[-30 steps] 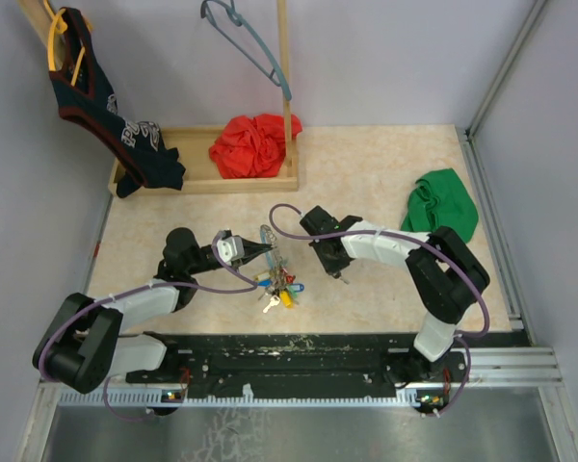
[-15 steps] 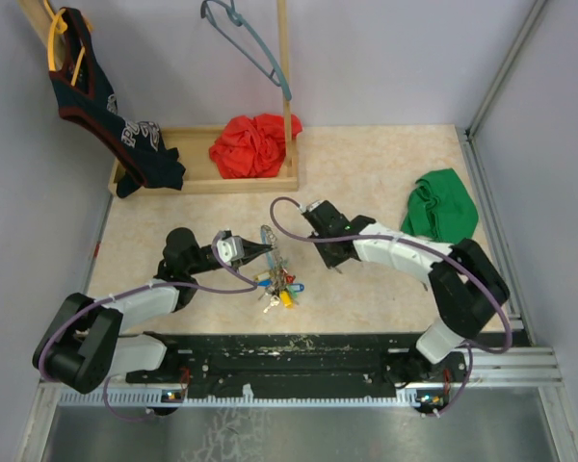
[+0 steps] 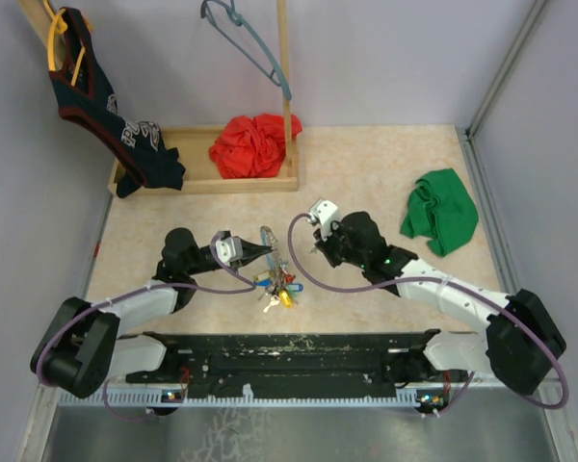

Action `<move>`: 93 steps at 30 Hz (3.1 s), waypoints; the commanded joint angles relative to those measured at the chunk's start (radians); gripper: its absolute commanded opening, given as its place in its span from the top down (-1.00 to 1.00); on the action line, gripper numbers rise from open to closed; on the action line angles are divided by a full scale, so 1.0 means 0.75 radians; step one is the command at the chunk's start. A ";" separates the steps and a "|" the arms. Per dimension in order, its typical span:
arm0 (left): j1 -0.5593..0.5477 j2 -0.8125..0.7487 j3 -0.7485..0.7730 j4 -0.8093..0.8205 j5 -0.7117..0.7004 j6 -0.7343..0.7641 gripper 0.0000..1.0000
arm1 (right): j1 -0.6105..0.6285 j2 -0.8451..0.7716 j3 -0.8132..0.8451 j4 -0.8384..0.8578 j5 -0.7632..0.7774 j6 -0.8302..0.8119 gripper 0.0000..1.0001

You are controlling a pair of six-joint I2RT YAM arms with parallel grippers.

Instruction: Put the keys on the keyring

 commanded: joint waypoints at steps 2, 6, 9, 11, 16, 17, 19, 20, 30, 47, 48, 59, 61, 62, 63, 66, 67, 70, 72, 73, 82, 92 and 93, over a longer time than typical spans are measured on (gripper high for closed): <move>0.011 -0.033 0.031 0.032 0.056 -0.031 0.98 | -0.060 -0.074 -0.064 0.426 -0.317 -0.043 1.00; 0.011 -0.019 0.047 0.010 0.081 -0.035 0.99 | -0.075 -0.062 -0.084 0.554 -0.503 -0.066 1.00; 0.012 -0.017 0.046 0.009 0.099 -0.027 0.99 | -0.080 -0.073 -0.129 0.676 -0.605 -0.124 1.00; 0.011 -0.016 0.048 0.009 0.123 -0.016 0.99 | -0.093 -0.051 -0.118 0.683 -0.704 -0.180 1.00; 0.010 -0.002 0.069 -0.030 0.200 0.027 0.99 | -0.110 -0.010 -0.087 0.650 -0.939 -0.312 1.00; 0.010 0.000 0.078 -0.046 0.211 0.036 0.99 | -0.109 -0.008 -0.082 0.635 -0.974 -0.340 1.00; 0.011 0.005 0.083 -0.065 0.220 0.060 0.99 | -0.110 -0.007 -0.072 0.605 -1.025 -0.388 1.00; 0.010 0.004 0.083 -0.068 0.221 0.069 0.99 | -0.109 -0.007 -0.065 0.580 -1.051 -0.418 1.00; 0.010 0.009 0.075 -0.055 0.232 0.113 1.00 | -0.100 0.025 -0.019 0.479 -1.147 -0.489 1.00; 0.010 0.031 0.077 -0.026 0.277 0.102 1.00 | -0.044 0.096 0.035 0.448 -1.096 -0.558 1.00; 0.010 0.033 0.076 -0.026 0.278 0.102 1.00 | -0.044 0.099 0.039 0.445 -1.096 -0.562 1.00; 0.010 0.037 0.079 -0.017 0.287 0.092 1.00 | -0.036 0.104 0.051 0.426 -1.079 -0.565 1.00; 0.010 0.040 0.079 -0.014 0.290 0.090 1.00 | -0.036 0.104 0.054 0.419 -1.084 -0.565 1.00; 0.011 0.039 0.079 -0.013 0.290 0.087 1.00 | -0.034 0.104 0.056 0.415 -1.085 -0.565 1.00; 0.010 0.038 0.079 -0.009 0.288 0.085 1.00 | -0.035 0.103 0.056 0.413 -1.085 -0.565 1.00; 0.010 0.038 0.078 -0.009 0.288 0.083 1.00 | -0.033 0.104 0.060 0.402 -1.085 -0.567 1.00; 0.010 0.038 0.078 -0.007 0.288 0.082 1.00 | -0.032 0.104 0.060 0.399 -1.085 -0.567 1.00; 0.010 0.038 0.076 -0.004 0.287 0.078 1.00 | -0.029 0.108 0.065 0.391 -1.085 -0.569 1.00; 0.011 0.040 0.077 -0.002 0.281 0.078 1.00 | -0.028 0.115 0.074 0.377 -1.088 -0.570 1.00; 0.011 0.040 0.077 -0.002 0.280 0.078 1.00 | -0.026 0.119 0.078 0.372 -1.090 -0.573 1.00; 0.011 0.040 0.073 -0.002 0.263 0.077 1.00 | -0.024 0.069 0.053 0.360 -1.031 -0.569 1.00; 0.011 0.032 0.073 -0.006 0.252 0.078 1.00 | -0.024 0.044 0.043 0.351 -1.042 -0.565 1.00; 0.010 0.033 0.073 -0.007 0.251 0.078 1.00 | -0.024 0.043 0.042 0.347 -1.043 -0.565 1.00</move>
